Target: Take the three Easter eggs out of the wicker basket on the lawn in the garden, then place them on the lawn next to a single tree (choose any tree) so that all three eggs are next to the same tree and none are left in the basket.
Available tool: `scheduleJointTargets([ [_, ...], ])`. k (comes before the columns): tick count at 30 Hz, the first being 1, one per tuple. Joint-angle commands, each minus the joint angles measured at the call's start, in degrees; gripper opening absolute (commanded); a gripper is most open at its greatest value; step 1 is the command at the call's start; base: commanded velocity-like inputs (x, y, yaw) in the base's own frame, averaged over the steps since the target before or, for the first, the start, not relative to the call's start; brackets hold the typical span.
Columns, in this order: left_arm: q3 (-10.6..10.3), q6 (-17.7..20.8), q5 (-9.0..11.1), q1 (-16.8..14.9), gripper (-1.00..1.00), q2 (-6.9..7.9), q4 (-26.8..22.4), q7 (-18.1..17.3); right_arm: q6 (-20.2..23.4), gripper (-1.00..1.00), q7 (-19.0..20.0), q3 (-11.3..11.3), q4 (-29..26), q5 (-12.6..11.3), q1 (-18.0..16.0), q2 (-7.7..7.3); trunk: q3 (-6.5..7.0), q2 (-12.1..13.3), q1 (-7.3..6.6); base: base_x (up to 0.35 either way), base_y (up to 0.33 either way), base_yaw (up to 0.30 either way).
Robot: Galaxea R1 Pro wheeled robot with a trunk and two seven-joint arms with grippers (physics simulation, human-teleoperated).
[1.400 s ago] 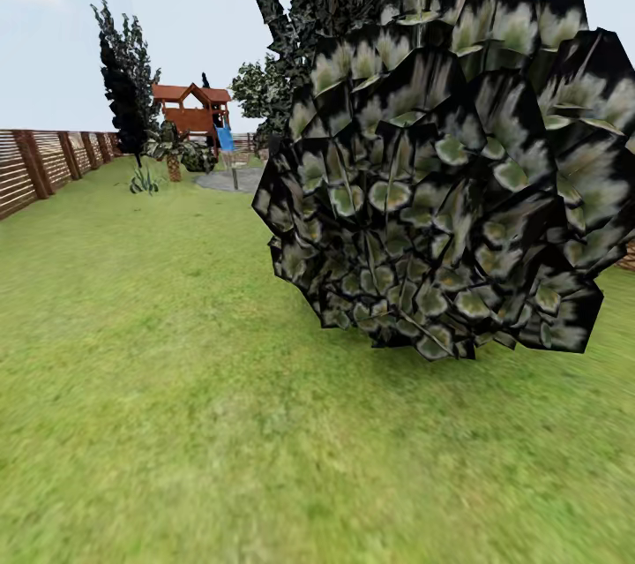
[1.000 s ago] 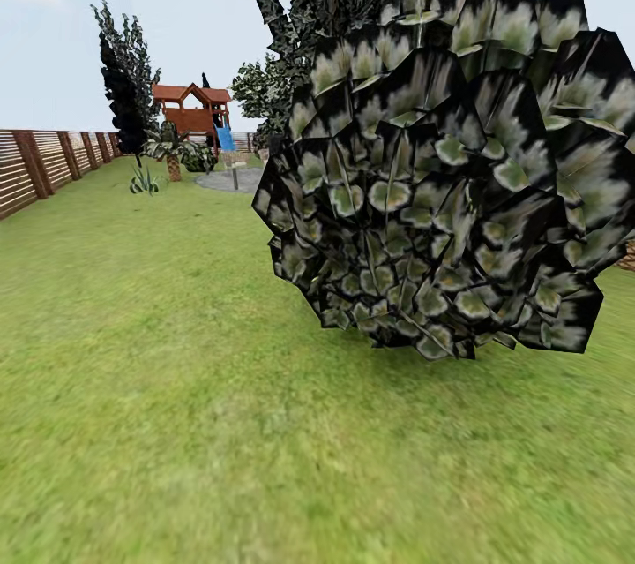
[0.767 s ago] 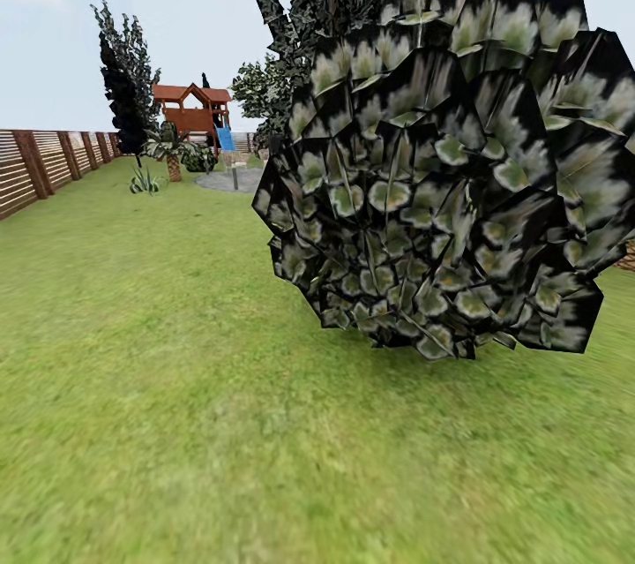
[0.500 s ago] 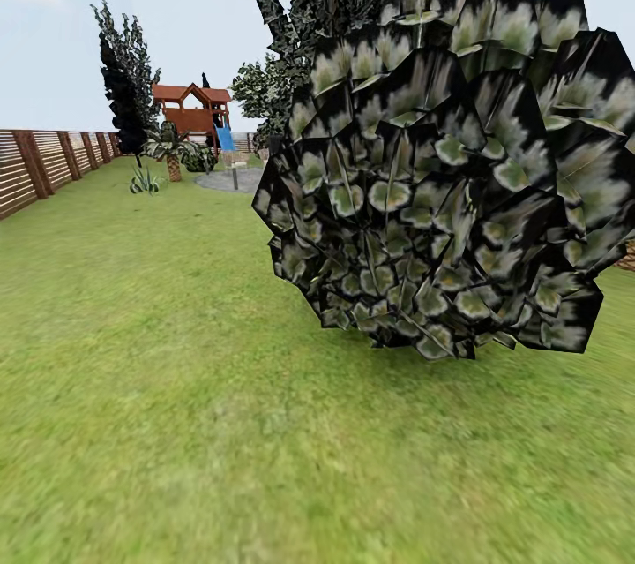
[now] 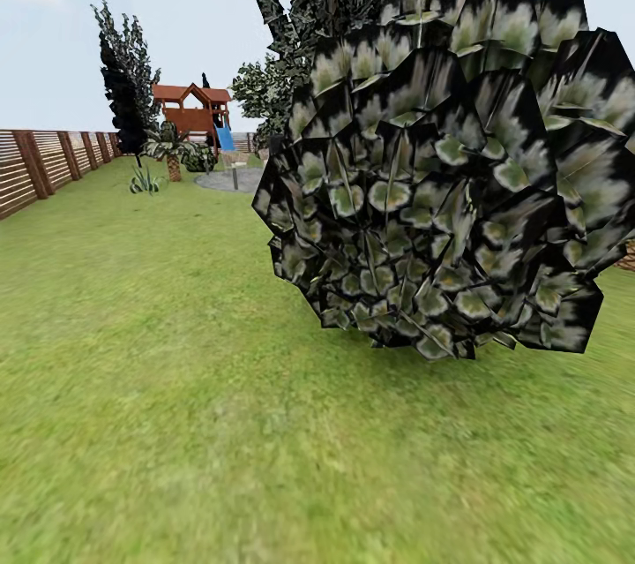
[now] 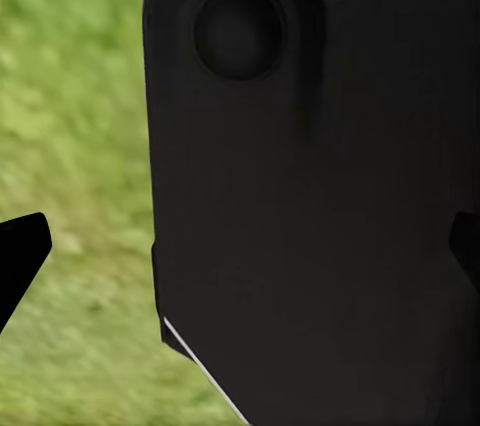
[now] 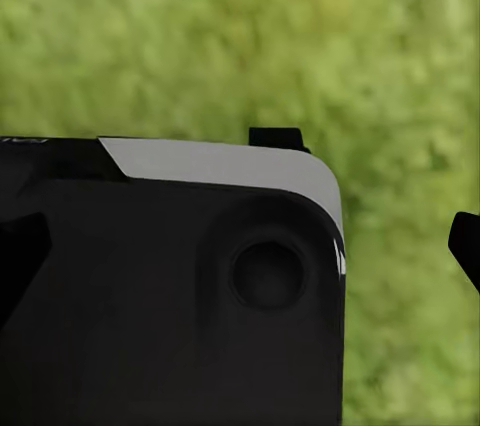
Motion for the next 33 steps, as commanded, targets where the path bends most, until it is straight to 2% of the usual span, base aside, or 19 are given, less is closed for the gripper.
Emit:
scheduleJointTargets([
  [1, -0.02, -0.07, 0.05, 0.03, 1.00, -0.06, -0.12, -0.02, -0.20, 1.00, 0.07, 0.01, 0.06, -0.02, -0.04, 0.00, -0.05, -0.02, 0.00, 0.000, 0.000, 0.000],
  [14, 0.09, -0.08, 0.09, 0.03, 1.00, -1.31, -4.51, -0.04, -0.11, 1.00, -0.02, -0.31, -0.02, -0.15, -0.05, -0.11, -0.05, -0.02, 0.00, 0.000, 0.000, 0.000],
  [23, 0.37, -0.08, 0.18, 0.03, 1.00, -0.92, -4.68, -0.04, -0.14, 1.00, -0.32, -0.32, -0.03, -0.15, -0.06, -0.10, -0.05, -0.02, 0.00, 0.000, 0.000, 0.000],
  [33, 2.24, -0.12, 0.16, 0.05, 1.00, -0.91, -4.68, -0.08, -0.21, 1.00, -0.36, -0.28, 0.06, -0.08, -0.06, -0.01, -0.05, -0.02, 0.00, 0.000, 0.000, 0.000],
])
